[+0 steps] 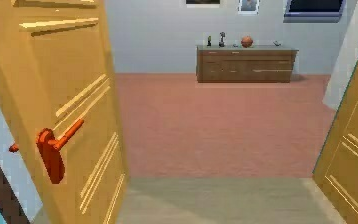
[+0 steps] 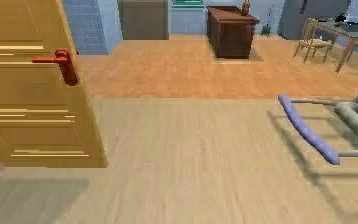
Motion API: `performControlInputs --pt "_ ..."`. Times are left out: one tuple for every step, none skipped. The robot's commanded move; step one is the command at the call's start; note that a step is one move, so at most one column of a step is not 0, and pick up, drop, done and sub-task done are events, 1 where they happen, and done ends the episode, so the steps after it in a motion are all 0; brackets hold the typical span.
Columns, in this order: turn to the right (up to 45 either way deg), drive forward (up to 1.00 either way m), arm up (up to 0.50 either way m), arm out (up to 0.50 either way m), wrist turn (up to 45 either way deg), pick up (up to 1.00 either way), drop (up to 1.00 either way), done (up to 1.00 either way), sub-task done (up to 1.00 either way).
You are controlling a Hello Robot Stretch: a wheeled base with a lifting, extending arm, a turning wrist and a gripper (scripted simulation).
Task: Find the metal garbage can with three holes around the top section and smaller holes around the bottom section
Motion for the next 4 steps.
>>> performControlInputs --pt "-45.0 0.00 0.00 0.00 0.0 0.00 0.00 0.00 0.00" --pt "-15.0 0.00 0.00 0.00 0.0 0.00 0.00 0.00 0.00" --pt "0.0 1.00 0.00 0.00 0.0 0.00 0.00 0.00 0.00" --pt "-30.0 0.00 0.00 0.00 0.0 0.00 0.00 0.00 0.00"
